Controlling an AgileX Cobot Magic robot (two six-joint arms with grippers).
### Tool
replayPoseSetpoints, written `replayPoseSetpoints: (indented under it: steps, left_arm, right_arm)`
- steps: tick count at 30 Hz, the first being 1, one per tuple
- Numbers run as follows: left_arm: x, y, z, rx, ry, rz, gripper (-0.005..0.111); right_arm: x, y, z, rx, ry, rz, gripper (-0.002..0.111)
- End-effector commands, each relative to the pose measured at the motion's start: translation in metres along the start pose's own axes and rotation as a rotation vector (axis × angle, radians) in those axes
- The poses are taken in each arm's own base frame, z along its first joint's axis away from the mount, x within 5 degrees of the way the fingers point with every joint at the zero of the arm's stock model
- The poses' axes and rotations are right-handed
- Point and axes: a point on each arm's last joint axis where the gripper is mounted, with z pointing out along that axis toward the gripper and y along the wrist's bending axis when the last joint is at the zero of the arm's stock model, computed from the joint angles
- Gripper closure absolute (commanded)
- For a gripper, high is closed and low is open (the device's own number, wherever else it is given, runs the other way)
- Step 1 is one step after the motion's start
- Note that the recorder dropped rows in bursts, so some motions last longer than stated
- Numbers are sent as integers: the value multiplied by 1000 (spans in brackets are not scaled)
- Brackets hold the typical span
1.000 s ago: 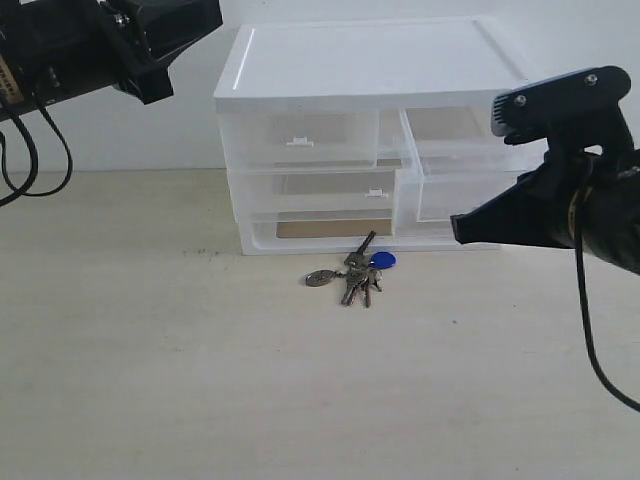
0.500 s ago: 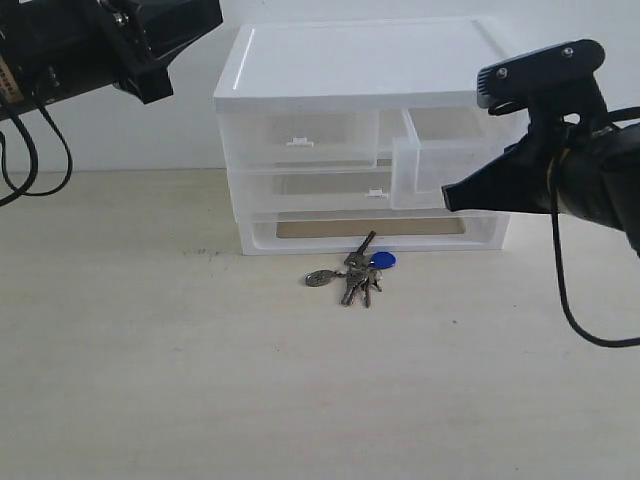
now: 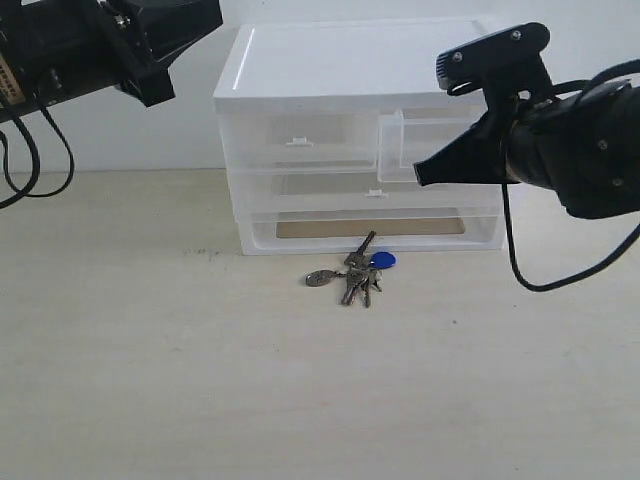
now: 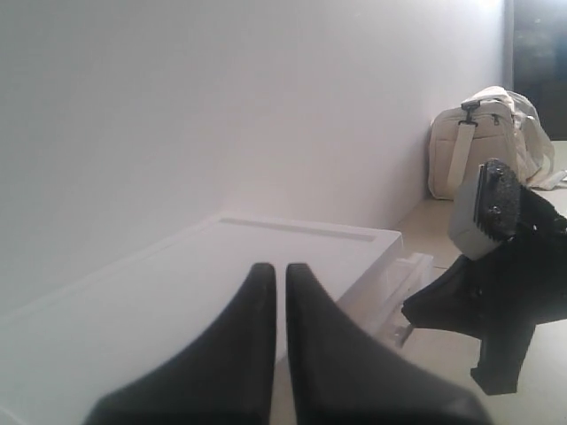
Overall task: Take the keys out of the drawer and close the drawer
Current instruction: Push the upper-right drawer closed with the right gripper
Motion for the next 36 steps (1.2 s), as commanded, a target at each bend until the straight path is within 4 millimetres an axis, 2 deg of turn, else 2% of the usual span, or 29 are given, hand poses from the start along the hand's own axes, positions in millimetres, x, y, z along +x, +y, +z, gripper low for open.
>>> replayPoseSetpoints:
  steps: [1,4,7,11,14,16,19,22,28,36]
  left_arm:
    - [1,1,-1,-13,-4,-9,102]
    - [1,1,-1,-13,-4,-9,102]
    - [1,1,-1,-13,-4,-9,102]
    - [1,1,-1,-18,-7,1,102]
    - [1,1,-1,-18,-5,2,102]
    - [1,1,-1,-18,-5,2,102]
    - [1,1,-1,-18,-5,2,102]
    - [1,1,-1,-18,-5,2,102]
    - [1,1,-1,-19,-4,2,102]
    - [2,1,-1,-20,-2,2,102]
  right_arm:
    - [-11,1,6,2,-26,-50,108]
    - [-19,-3,10,-13,-40,-71,108]
    - [-16,-20,16,-11,-22,-13,108]
    - [-10,-36,24,-120,11,49,108]
    - [-10,-34,24,-152,13,43,108]
    - [-14,-32,23,-185,1,33,108]
    - [-26,-37,23,-148,-36,30,108]
    - [-23,-36,27,-146,-26,19,108]
    - [-5,-28,46,-150,37,-18,108]
    - [-10,-31,46,-119,22,-9,108]
